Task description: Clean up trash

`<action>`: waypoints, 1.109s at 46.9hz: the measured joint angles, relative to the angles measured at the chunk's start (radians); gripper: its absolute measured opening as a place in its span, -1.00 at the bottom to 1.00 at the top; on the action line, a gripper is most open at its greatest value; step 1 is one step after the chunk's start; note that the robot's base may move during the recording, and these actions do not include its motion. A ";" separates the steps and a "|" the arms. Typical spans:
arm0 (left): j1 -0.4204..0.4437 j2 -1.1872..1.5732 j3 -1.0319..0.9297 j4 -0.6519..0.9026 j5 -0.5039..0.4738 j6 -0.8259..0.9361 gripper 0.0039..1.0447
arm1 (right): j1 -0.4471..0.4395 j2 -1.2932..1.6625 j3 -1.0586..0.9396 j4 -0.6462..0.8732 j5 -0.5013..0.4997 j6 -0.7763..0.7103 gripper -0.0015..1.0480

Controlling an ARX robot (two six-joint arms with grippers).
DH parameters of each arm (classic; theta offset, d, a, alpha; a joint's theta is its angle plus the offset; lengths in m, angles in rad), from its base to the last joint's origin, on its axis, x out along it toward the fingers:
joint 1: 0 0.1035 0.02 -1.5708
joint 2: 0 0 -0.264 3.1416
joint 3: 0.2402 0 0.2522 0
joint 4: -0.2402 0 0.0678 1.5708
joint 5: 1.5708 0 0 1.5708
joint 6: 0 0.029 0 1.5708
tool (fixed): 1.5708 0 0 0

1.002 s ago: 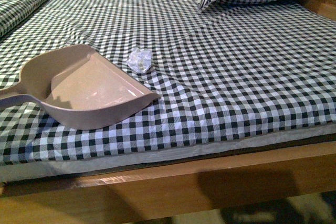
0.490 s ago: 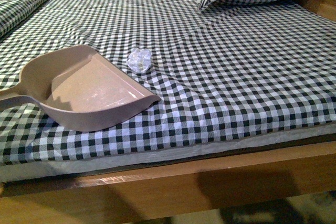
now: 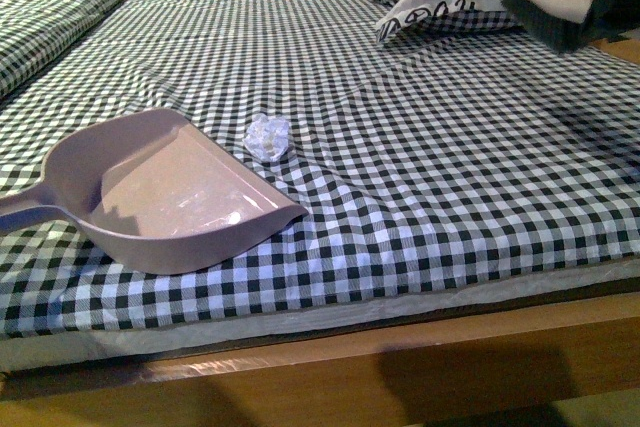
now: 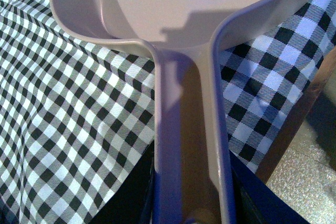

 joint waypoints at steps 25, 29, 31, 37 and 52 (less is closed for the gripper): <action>0.000 0.000 0.000 0.000 0.000 0.002 -0.47 | 0.159 0.263 0.257 -0.072 -0.032 0.074 -0.60; 0.000 0.000 0.000 0.000 0.000 0.002 -0.47 | 0.185 0.285 0.257 -0.074 -0.029 0.077 -0.60; 0.000 0.000 0.000 0.000 0.000 0.003 -0.47 | 0.195 0.295 0.259 -0.074 -0.029 0.079 -0.60; 0.000 0.000 0.000 0.000 0.000 0.003 -0.47 | 0.230 0.329 0.280 -0.084 -0.044 0.108 -0.60; 0.000 0.000 0.000 0.000 0.000 0.004 -0.47 | 0.285 0.355 0.303 -0.095 -0.045 0.121 -0.60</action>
